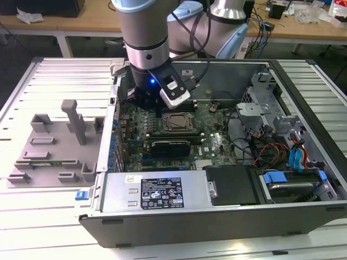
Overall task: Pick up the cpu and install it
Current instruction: 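Install the second cpu locking lever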
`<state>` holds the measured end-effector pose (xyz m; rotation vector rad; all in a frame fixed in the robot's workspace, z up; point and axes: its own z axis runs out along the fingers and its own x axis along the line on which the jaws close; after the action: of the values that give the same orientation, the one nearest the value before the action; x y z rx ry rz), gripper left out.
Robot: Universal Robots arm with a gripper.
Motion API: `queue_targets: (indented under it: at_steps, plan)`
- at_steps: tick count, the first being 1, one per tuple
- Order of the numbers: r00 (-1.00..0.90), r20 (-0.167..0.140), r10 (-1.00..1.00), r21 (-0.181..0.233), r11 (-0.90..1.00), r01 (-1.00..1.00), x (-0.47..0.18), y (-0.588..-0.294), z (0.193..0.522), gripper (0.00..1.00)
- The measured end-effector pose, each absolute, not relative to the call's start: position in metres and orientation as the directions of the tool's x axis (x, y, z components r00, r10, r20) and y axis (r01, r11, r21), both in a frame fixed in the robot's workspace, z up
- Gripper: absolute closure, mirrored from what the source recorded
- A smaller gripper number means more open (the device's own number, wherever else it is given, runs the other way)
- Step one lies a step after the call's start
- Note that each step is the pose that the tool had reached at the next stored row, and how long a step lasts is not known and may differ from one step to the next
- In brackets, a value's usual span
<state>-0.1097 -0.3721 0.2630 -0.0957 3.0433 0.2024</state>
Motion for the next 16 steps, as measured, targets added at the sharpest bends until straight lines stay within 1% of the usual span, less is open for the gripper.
queue_targets:
  at_steps: [5,6,8,11,13,14,16]
  plan:
    - [-0.995,-0.077,-0.056,0.128,0.99,-0.066,-0.096,-0.372,0.263,0.89]
    - [-0.996,-0.071,-0.056,0.127,0.99,-0.065,-0.093,-0.372,0.263,0.89]
    - [-0.997,-0.049,-0.056,0.123,0.99,-0.061,-0.081,-0.372,0.263,0.89]
    - [-0.998,-0.028,-0.054,0.118,0.991,-0.057,-0.066,-0.372,0.263,0.89]
    - [-0.998,-0.02,-0.053,0.116,0.992,-0.055,-0.063,-0.372,0.263,0.89]
    - [-0.999,-0.011,-0.053,0.115,0.992,-0.054,-0.06,-0.373,0.263,0.89]
    - [-0.999,-0.006,-0.049,0.115,0.992,-0.049,-0.058,-0.381,0.259,0.89]
